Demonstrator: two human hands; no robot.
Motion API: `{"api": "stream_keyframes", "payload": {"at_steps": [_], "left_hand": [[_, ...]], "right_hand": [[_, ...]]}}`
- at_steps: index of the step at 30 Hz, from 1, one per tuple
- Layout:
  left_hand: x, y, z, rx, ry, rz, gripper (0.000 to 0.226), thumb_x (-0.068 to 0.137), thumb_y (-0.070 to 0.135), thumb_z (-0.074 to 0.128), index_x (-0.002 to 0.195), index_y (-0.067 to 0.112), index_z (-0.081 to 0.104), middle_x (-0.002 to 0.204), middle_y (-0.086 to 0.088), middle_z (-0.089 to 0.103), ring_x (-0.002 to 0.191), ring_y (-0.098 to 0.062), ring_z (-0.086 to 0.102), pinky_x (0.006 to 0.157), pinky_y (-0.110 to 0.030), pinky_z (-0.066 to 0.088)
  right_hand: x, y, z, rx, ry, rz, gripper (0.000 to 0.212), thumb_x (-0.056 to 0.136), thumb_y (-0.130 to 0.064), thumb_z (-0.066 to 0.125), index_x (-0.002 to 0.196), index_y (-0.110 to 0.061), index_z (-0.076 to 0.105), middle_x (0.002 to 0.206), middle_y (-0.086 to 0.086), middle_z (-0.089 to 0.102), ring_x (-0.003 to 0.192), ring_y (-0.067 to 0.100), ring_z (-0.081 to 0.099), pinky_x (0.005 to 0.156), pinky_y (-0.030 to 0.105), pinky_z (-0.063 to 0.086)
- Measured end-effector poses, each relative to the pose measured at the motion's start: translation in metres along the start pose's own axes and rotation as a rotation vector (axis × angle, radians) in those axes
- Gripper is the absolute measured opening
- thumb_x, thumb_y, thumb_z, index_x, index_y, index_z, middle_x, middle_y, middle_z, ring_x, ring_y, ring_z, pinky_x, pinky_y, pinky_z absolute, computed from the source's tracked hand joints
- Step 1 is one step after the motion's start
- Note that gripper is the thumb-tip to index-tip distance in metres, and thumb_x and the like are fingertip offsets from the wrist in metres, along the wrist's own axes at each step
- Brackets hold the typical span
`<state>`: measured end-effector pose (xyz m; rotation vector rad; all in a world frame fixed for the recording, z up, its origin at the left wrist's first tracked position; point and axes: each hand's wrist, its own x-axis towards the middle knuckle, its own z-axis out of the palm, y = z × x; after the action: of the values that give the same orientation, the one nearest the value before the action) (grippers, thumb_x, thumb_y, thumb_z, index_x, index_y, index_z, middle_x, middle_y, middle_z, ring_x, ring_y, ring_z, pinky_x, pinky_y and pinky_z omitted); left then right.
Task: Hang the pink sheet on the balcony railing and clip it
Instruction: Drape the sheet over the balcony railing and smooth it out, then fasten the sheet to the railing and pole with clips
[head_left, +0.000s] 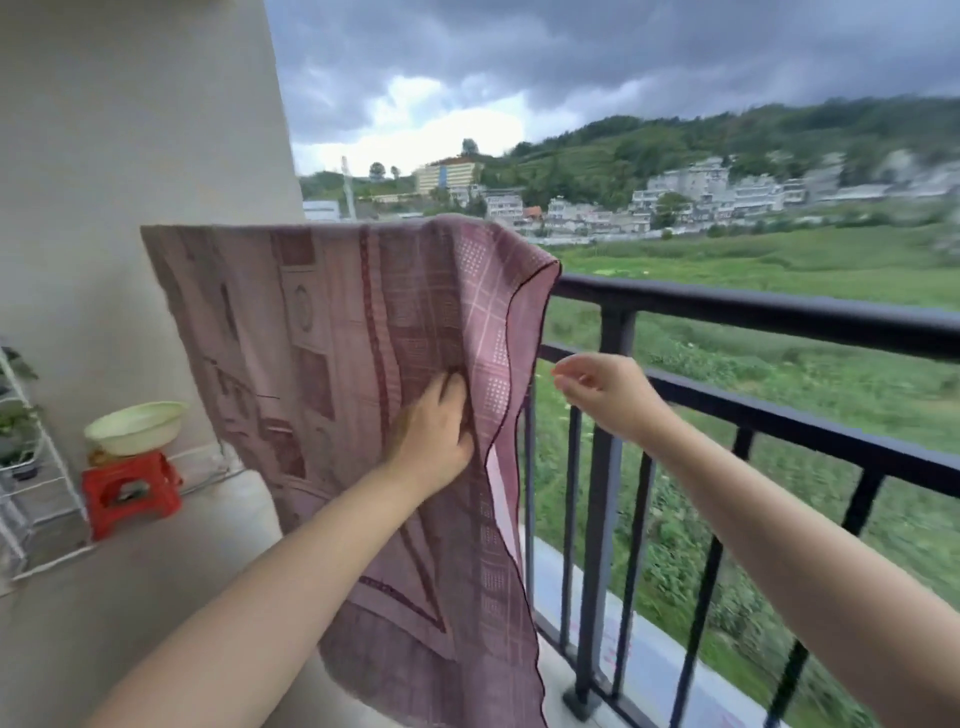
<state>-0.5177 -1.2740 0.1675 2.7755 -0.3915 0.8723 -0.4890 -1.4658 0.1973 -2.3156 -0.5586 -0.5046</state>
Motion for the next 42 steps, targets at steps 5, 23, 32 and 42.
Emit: {"api": "stream_keyframes", "payload": {"at_steps": [5, 23, 32, 42], "left_hand": [[-0.011, 0.006, 0.027, 0.167, 0.117, 0.498, 0.013, 0.066, 0.018, 0.047, 0.063, 0.012, 0.058, 0.064, -0.007, 0.061, 0.058, -0.027, 0.060, 0.050, -0.026, 0.048], [-0.390, 0.335, 0.044, -0.470, -0.725, 1.568, 0.044, 0.084, 0.026, 0.050, 0.119, 0.001, 0.049, 0.126, -0.021, 0.050, 0.121, -0.035, 0.044, 0.099, -0.045, 0.043], [-0.542, 0.443, 0.008, -0.441, -0.811, 1.681, 0.045, 0.089, 0.035, 0.047, 0.124, 0.007, 0.044, 0.131, -0.015, 0.048, 0.124, -0.031, 0.041, 0.099, -0.041, 0.038], [-0.514, 0.507, 0.076, -0.266, -0.882, 1.562, 0.045, 0.090, 0.040, 0.045, 0.123, 0.011, 0.041, 0.131, -0.010, 0.044, 0.128, -0.027, 0.035, 0.097, -0.040, 0.038]], "right_hand": [[-0.050, 0.010, 0.020, -0.242, 0.034, 0.134, 0.026, 0.085, -0.011, 0.055, 0.109, -0.001, 0.063, 0.110, 0.019, 0.066, 0.100, 0.030, 0.061, 0.091, 0.036, 0.046], [-0.652, -0.153, 0.020, -0.699, 0.255, 1.881, 0.045, 0.087, -0.028, 0.050, 0.125, -0.005, 0.045, 0.134, 0.015, 0.046, 0.125, 0.030, 0.041, 0.101, 0.042, 0.039], [-0.806, -0.215, 0.016, -0.529, 0.433, 2.144, 0.035, 0.087, -0.027, 0.049, 0.116, -0.007, 0.051, 0.126, 0.012, 0.052, 0.119, 0.029, 0.046, 0.096, 0.039, 0.043], [-0.810, -0.078, -0.047, -0.435, 0.368, 2.001, 0.047, 0.088, -0.033, 0.048, 0.129, -0.012, 0.040, 0.133, 0.011, 0.044, 0.127, 0.028, 0.036, 0.103, 0.039, 0.033]]}}
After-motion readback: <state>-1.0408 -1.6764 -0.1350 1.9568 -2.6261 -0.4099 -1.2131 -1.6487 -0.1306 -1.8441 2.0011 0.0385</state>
